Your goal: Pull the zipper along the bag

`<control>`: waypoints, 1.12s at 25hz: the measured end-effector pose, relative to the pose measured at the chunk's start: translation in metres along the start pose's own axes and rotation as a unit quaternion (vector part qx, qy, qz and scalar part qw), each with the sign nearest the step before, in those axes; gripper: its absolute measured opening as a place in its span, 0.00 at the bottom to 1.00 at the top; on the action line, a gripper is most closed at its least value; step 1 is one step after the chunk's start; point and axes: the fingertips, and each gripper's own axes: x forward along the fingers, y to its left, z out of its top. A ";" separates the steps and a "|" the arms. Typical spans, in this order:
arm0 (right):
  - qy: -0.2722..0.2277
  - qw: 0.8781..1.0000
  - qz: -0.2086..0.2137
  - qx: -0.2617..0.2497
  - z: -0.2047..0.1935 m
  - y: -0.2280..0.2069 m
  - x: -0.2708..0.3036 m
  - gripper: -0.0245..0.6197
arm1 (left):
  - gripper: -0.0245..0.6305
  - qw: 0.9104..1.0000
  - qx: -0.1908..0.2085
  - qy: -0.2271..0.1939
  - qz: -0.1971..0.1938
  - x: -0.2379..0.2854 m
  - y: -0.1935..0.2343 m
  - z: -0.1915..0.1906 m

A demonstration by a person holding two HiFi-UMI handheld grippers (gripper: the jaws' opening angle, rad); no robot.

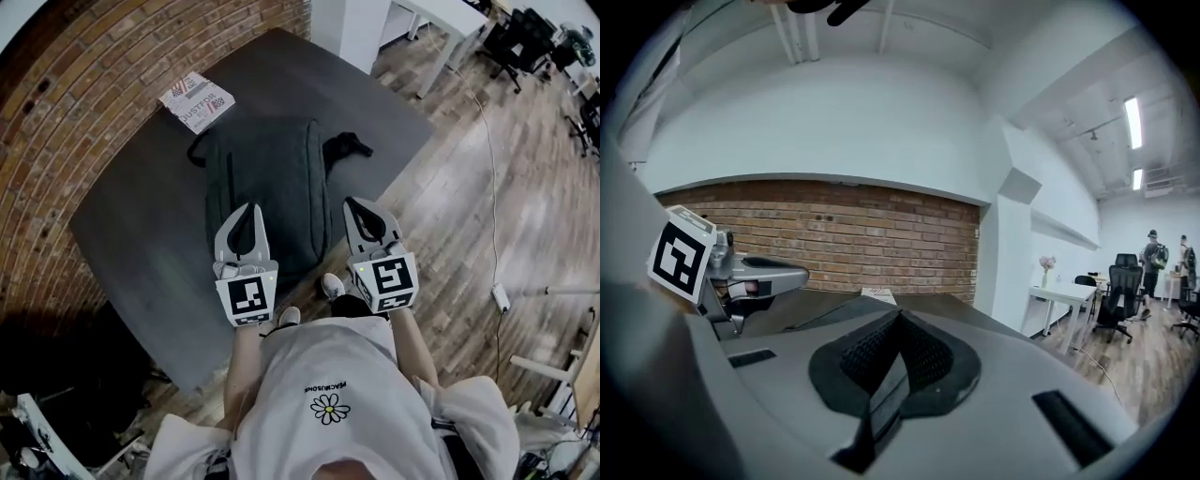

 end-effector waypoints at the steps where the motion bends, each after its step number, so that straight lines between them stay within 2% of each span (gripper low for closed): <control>1: 0.002 1.000 0.006 -0.001 -0.001 -0.007 0.004 0.04 | 0.04 1.000 0.001 0.003 0.005 0.007 -0.002 -0.001; 9: 0.041 0.996 0.079 -0.010 -0.036 -0.037 0.032 0.04 | 0.04 0.999 0.004 0.029 0.037 0.040 -0.026 -0.008; 13: 0.067 0.991 0.110 -0.045 -0.057 -0.036 0.048 0.04 | 0.04 0.997 0.008 0.056 0.048 0.045 -0.033 -0.024; 15: 0.081 0.986 0.132 -0.066 -0.069 -0.033 0.057 0.05 | 0.04 0.996 0.017 0.075 0.054 0.049 -0.035 -0.033; 17: 0.100 0.980 0.153 -0.079 -0.085 -0.033 0.067 0.15 | 0.04 0.994 0.029 0.095 0.054 0.054 -0.037 -0.043; 24: 0.163 0.954 0.191 -0.161 -0.141 -0.034 0.093 0.19 | 0.04 0.982 0.040 0.177 0.048 0.067 -0.040 -0.087; 28: 0.181 0.943 0.214 -0.178 -0.163 -0.030 0.102 0.20 | 0.04 0.977 0.050 0.202 0.042 0.072 -0.042 -0.097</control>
